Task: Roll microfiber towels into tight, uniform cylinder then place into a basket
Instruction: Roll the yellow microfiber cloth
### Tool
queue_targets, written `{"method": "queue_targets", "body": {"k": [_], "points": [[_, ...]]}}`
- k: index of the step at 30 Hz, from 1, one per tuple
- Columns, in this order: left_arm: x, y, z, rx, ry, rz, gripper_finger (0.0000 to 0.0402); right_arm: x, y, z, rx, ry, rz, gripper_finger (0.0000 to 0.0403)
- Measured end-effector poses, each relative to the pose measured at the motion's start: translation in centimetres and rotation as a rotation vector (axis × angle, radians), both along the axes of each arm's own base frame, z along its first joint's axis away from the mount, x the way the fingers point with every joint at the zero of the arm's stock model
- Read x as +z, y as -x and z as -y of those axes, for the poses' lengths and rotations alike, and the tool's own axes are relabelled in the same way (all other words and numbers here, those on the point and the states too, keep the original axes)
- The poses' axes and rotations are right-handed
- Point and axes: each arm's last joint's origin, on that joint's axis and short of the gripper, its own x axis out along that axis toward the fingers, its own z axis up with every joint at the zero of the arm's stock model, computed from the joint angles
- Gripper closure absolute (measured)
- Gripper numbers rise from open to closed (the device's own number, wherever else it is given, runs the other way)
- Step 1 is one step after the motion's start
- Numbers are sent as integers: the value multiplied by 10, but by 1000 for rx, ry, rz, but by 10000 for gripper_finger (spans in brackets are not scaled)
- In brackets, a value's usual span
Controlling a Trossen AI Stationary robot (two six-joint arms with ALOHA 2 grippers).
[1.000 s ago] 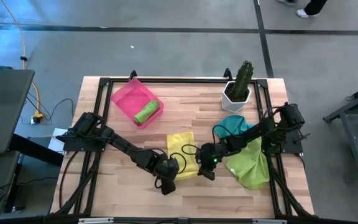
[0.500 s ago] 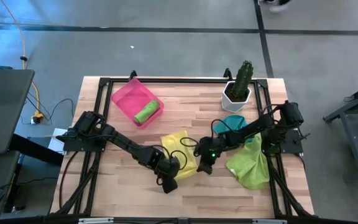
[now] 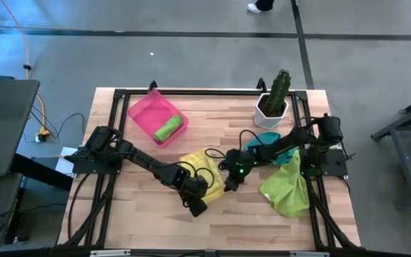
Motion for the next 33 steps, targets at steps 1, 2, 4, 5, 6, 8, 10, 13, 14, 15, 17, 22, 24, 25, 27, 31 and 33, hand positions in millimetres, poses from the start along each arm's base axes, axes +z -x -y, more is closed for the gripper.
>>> {"method": "queue_targets", "body": {"k": [1,2,4,5,6,8,10,13,14,15,17,22,24,25,27,31,33], "points": [[0,0,-1,19,8,-8,394,-3,0,1,-2,-5,-12,402],[0,0,-2,44,17,-18,394,-5,0,2,-6,-7,-22,402],[0,0,-3,80,39,-44,394,-6,0,3,-14,-10,-31,402],[-1,1,-4,84,46,-57,394,-7,0,4,-15,-10,-31,402],[-1,2,-4,85,44,-68,394,-7,0,4,-16,-8,-30,402],[-1,3,-5,76,25,-73,394,-7,0,4,-16,-4,-27,402],[6,6,-5,33,-33,-49,394,-7,0,4,-21,5,-24,402],[14,11,-6,-19,-162,-13,394,-7,0,4,-20,15,-16,402],[15,13,-7,-13,-209,-14,394,-8,0,4,-21,17,-13,402],[17,14,-8,-4,-246,-19,394,-8,-1,4,-21,19,-11,402],[17,17,-8,0,-287,-36,393,-8,-1,4,-21,21,-8,402],[13,23,-8,-88,-338,-92,366,-7,-1,5,-23,30,2,402],[9,26,-8,-129,-365,-115,346,-8,-1,5,-21,31,4,402],[9,27,-7,-150,-386,-114,335,-8,-1,5,-20,30,4,402],[11,27,-7,-178,-454,-99,312,-8,-1,5,-20,30,4,402],[12,29,-9,-211,-544,-103,278,-8,-1,5,-20,30,3,402],[18,28,-4,-251,-537,-81,269,-8,-1,5,-20,30,3,402]]}}
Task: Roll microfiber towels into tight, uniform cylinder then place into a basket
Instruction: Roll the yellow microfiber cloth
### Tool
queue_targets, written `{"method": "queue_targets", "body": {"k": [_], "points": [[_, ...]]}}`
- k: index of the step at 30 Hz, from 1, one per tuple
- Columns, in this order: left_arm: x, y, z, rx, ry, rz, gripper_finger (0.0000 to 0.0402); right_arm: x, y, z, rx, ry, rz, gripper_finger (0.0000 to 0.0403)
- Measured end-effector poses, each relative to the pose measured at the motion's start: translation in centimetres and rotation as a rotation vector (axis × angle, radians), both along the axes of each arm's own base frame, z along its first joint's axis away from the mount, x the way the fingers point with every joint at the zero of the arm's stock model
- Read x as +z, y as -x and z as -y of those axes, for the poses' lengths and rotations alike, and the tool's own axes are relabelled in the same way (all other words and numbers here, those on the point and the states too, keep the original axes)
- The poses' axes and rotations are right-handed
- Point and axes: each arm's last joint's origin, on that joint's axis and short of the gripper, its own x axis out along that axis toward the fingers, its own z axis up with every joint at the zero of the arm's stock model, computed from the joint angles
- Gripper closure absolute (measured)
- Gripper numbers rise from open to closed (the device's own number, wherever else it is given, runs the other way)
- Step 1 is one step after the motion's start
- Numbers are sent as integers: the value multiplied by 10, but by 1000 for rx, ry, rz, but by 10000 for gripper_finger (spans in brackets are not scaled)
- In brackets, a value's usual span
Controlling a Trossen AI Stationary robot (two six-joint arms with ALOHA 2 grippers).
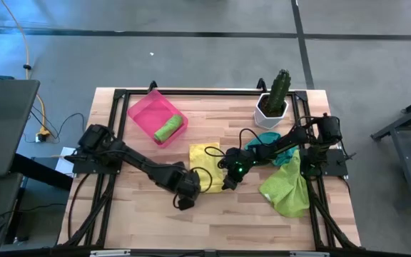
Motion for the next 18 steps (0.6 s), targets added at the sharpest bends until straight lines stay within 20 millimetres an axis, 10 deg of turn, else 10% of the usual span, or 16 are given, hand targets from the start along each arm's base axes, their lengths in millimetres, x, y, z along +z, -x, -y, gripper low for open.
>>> {"method": "queue_targets", "body": {"k": [11,18], "points": [[28,-5,52,-298,-83,158,264,0,0,0,-17,20,5,402],[31,-10,51,-299,-211,224,263,0,0,0,-22,24,5,402]]}}
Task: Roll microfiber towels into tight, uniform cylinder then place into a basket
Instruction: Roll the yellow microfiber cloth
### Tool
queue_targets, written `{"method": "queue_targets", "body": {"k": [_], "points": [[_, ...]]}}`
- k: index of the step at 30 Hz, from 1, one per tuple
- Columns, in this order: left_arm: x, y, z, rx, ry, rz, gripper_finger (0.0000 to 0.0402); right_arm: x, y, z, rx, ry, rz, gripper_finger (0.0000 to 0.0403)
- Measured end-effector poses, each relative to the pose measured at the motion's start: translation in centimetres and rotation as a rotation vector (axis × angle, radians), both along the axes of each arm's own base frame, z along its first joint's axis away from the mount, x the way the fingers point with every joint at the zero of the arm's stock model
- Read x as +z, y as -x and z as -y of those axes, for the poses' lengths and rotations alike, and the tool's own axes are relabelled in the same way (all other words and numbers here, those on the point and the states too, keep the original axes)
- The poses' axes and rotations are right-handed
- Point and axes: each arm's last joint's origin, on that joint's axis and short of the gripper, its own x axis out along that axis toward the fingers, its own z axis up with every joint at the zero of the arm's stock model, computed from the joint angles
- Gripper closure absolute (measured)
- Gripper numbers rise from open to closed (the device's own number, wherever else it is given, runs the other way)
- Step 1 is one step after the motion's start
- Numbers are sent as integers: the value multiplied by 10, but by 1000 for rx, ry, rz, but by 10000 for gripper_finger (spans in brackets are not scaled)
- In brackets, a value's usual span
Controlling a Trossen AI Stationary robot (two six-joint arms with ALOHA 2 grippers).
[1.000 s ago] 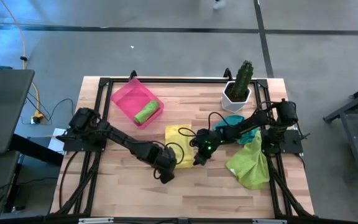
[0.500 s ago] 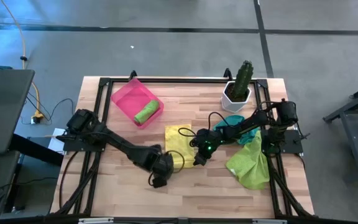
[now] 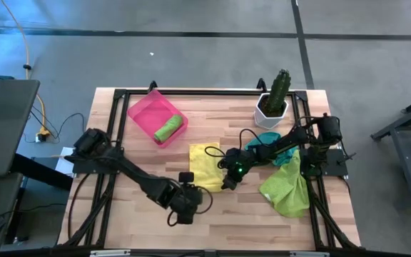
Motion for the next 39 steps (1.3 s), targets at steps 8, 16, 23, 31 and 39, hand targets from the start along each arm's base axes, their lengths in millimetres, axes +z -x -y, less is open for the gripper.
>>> {"method": "queue_targets", "body": {"k": [8,16,23,31,39], "points": [[-26,-9,-12,-13,26,-104,263,0,0,0,-9,4,7,402],[-30,-7,-18,11,-113,-128,263,0,0,0,-8,4,7,402],[-31,-6,-26,29,-158,-161,263,0,-1,0,-4,5,10,402],[-39,-9,-36,33,-113,-216,263,0,-1,0,-3,6,12,402],[-55,-12,-35,4,-52,-272,263,1,-1,0,10,17,32,402]]}}
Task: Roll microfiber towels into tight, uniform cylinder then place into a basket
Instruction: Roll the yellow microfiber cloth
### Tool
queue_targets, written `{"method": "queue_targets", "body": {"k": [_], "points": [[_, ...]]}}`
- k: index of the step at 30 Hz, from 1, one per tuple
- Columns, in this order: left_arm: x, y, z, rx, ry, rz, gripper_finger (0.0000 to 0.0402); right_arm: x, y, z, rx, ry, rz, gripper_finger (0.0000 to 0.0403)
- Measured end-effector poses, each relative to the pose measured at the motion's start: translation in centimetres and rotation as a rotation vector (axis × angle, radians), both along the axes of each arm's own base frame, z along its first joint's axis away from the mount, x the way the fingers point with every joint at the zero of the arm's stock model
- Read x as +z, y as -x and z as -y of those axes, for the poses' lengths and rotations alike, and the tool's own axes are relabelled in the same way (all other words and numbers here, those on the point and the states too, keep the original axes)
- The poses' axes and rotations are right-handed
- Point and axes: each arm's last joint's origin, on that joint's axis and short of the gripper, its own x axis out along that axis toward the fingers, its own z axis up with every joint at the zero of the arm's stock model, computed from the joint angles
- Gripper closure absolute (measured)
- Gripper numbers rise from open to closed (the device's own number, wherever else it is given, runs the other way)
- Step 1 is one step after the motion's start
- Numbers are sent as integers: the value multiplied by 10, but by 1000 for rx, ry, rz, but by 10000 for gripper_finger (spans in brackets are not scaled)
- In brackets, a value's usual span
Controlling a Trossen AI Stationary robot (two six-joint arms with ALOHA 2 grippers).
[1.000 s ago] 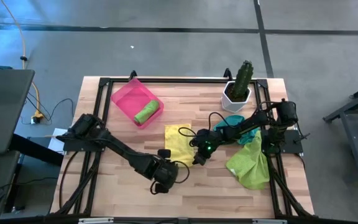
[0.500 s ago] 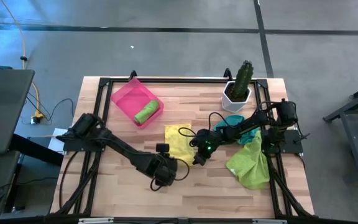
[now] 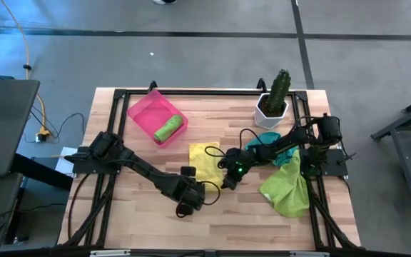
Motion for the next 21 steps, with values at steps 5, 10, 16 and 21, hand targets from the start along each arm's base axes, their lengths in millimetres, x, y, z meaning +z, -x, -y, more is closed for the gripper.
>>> {"method": "queue_targets", "body": {"k": [5,10,16,21], "points": [[-1,0,-1,91,24,17,263,2,-2,0,71,68,85,391],[-2,0,-3,194,144,0,275,12,1,1,220,219,225,325],[-3,0,-1,242,195,2,305,42,2,0,352,354,433,255],[-3,-1,0,252,239,-1,319,52,6,-28,564,681,629,249]]}}
